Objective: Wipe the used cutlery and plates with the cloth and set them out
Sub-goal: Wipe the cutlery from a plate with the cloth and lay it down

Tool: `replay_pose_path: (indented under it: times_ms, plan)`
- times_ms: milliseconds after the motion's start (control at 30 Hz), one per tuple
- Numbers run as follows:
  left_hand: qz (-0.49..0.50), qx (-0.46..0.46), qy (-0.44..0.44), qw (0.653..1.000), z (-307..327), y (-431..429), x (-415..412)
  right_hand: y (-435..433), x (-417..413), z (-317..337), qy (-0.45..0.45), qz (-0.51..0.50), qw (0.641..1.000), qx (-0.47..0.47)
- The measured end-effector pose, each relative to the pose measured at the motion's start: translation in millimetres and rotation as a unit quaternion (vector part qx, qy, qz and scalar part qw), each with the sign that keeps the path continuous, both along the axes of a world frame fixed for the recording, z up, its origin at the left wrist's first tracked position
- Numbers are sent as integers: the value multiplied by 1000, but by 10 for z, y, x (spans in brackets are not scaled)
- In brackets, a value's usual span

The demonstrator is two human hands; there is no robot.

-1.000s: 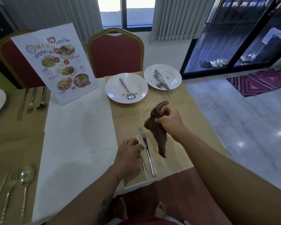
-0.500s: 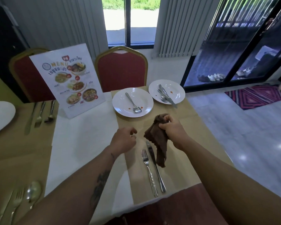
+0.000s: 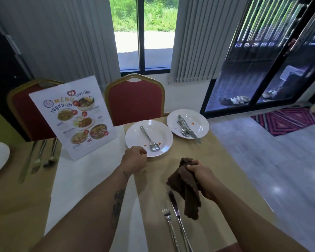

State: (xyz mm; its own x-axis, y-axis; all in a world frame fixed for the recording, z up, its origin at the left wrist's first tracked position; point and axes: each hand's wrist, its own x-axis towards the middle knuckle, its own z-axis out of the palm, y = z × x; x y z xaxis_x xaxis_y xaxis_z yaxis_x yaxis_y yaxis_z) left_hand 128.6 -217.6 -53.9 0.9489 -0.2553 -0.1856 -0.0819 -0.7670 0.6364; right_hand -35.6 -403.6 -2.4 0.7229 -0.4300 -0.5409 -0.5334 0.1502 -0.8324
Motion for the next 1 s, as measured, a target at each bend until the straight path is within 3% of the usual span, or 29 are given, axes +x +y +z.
replay_pose_path:
  times_ms: [200,500,733,1000]
  plan:
    - [-47,140,-49,988,-49,-251,350,-369,249,-96,-2,21,998,56]
    - [-119,277,-135,944,-167,-695,839,-1061,544,-197,22,1,960,279]
    - [-145,371,-184,899,-250,-803,940,-1274,560,-262,45,-13,962,269]
    - [-133,314,-246,907,-2,-718,863,-1166,457,-140,34,-51,970,237]
